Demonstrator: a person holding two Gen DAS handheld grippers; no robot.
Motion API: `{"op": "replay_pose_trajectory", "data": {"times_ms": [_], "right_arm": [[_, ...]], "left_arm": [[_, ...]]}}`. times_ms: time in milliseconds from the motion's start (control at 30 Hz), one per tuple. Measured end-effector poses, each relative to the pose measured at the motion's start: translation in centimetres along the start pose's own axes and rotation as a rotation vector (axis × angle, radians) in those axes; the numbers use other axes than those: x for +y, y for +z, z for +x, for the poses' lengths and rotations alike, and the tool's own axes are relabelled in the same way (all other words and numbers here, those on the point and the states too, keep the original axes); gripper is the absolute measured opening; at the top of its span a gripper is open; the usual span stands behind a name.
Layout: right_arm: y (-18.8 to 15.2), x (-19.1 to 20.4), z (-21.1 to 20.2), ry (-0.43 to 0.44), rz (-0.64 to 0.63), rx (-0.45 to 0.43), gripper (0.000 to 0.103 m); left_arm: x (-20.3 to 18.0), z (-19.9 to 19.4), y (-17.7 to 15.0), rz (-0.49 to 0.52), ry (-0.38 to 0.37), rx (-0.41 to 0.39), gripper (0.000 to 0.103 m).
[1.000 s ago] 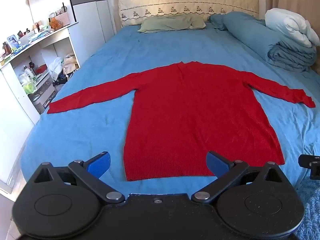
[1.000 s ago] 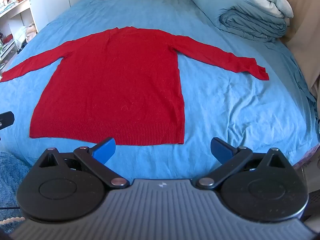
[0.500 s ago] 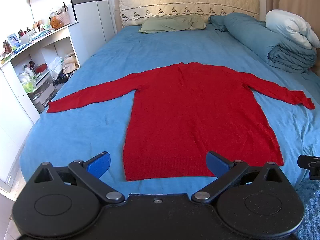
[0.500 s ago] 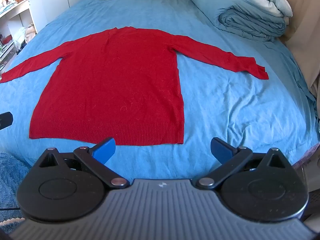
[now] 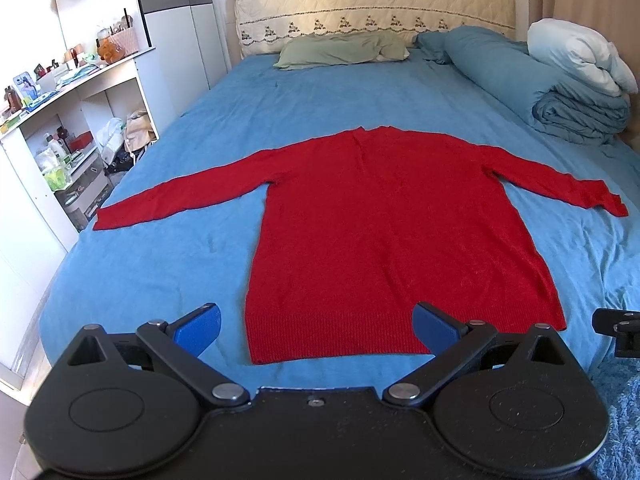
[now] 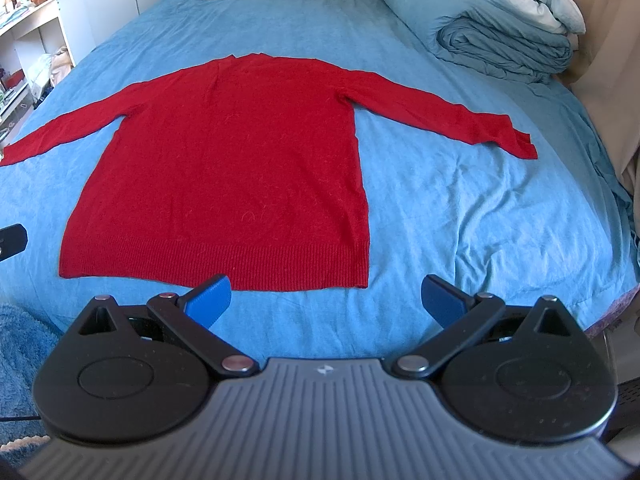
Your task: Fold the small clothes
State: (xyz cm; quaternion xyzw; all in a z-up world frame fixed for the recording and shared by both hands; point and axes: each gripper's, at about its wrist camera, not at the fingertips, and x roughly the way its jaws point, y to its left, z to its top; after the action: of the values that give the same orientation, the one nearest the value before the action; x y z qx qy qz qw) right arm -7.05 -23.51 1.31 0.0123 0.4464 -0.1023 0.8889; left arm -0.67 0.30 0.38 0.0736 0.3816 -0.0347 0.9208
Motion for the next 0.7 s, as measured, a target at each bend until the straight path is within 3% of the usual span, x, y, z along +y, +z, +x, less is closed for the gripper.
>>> {"op": "replay_pose_trajectory", "data": {"times_ms": [700], "right_arm": [[-0.02, 0.05, 0.06, 0.001, 0.003, -0.002, 0.103]], "left_arm": [[-0.03, -0.29, -0.2, -0.001, -0.001, -0.007, 0.103]]}}
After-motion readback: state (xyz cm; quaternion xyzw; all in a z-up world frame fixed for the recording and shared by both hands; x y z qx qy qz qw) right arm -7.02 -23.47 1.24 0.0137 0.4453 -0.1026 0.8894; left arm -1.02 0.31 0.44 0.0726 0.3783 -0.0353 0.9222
